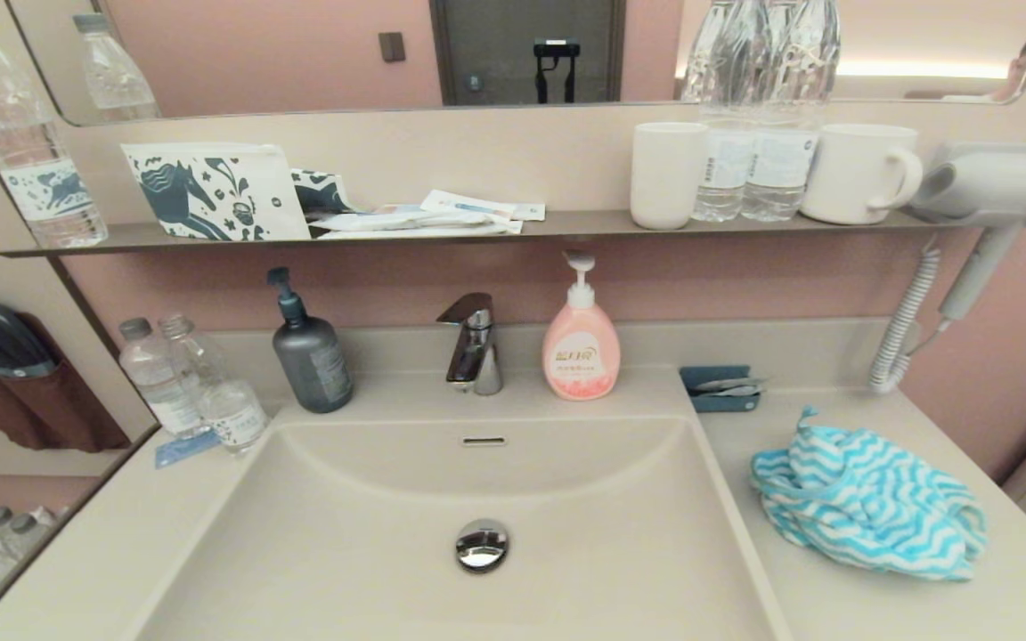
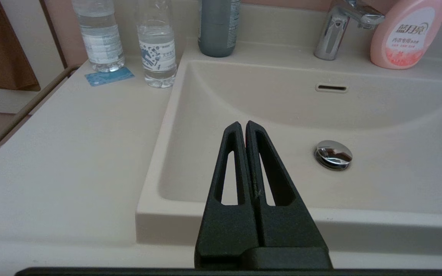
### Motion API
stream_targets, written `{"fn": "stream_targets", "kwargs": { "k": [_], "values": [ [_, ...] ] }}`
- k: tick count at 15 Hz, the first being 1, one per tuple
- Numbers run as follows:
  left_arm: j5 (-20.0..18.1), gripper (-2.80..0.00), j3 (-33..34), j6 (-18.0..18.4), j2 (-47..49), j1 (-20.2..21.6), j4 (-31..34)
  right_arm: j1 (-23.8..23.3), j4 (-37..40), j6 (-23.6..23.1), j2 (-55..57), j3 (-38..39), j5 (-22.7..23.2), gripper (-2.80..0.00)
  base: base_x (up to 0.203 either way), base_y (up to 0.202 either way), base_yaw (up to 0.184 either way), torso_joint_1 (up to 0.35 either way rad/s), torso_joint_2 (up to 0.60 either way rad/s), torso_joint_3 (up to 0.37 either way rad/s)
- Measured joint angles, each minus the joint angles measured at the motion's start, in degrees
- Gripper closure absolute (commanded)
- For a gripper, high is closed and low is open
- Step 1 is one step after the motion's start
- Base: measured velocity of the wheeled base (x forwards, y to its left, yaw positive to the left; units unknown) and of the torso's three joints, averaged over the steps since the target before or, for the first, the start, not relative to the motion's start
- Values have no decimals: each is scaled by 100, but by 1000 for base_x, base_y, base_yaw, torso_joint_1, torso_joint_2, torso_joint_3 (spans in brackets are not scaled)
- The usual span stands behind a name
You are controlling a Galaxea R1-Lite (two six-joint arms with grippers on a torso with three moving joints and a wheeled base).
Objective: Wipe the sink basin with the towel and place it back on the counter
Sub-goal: Turn on the faucet
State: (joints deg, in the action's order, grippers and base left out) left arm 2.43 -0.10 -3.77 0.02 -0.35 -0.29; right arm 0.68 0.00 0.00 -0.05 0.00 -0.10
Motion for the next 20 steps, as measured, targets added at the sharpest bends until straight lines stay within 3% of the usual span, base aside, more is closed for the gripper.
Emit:
{"fn": "stream_targets", "kwargs": {
  "k": [7,10,15,20],
  "values": [
    [-11,0,-53,123,8,0,122,0,0,0,0,0,-3,0,0,0,0,0,0,0],
    [-63,0,-401,89,294,-2,90,0,0,0,0,0,-1,0,0,0,0,0,0,0],
    [-113,0,-1527,-50,2010,-400,-413,0,0,5,0,0,-1,0,0,0,0,0,0,0],
    [-157,0,-1906,-66,4374,-803,-1940,0,0,0,0,0,-3,0,0,0,0,0,0,0]
  ]
}}
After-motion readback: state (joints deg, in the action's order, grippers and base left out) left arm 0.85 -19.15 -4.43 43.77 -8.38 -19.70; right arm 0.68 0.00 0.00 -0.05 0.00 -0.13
